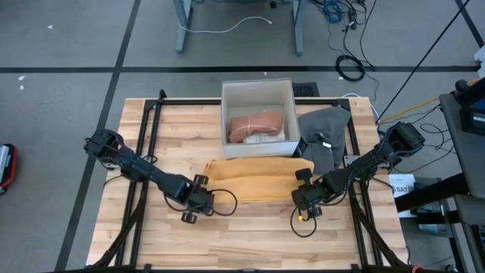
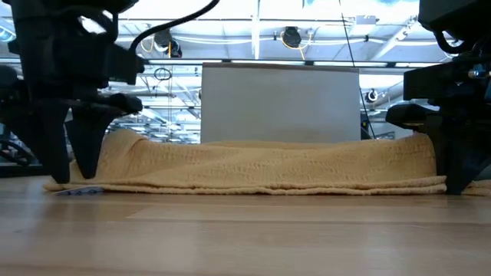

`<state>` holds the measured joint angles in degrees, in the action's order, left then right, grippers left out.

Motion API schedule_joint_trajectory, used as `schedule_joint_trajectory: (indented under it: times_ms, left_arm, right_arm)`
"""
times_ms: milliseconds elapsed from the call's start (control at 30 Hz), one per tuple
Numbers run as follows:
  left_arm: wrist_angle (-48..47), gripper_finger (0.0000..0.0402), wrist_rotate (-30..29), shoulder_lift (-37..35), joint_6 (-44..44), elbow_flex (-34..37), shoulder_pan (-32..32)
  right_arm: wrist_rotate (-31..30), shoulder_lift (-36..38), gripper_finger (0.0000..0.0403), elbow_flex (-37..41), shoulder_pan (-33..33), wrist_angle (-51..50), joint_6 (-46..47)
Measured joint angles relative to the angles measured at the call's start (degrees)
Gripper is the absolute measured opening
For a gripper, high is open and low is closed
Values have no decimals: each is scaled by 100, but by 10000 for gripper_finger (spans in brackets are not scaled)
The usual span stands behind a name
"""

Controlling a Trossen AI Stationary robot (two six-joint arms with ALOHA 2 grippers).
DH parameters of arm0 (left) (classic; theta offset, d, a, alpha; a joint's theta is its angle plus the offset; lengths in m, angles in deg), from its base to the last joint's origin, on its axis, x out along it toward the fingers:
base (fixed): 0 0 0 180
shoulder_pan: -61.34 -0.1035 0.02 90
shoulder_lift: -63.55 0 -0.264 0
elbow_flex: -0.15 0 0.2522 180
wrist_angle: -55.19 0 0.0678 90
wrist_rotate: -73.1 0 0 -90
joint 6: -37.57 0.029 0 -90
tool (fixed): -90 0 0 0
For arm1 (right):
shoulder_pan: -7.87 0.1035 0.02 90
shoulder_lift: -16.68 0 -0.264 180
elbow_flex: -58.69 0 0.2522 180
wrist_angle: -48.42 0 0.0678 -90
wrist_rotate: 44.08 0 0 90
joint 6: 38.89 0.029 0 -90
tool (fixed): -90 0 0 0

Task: Fold towel
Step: Fold the orange towel

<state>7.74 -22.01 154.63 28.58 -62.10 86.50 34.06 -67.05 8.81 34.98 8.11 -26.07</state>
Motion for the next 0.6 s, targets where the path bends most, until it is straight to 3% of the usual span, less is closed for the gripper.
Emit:
schedule_joint_trajectory:
  times_ms: [400, 600]
  left_arm:
    - [-16, 131, -167, 713, -60, -52, -39]
    - [0, 54, -377, 726, 242, -42, -111]
  right_arm:
    - [-7, 0, 2, 0, 15, 13, 66]
    - [-7, 0, 2, 2, 15, 38, 16]
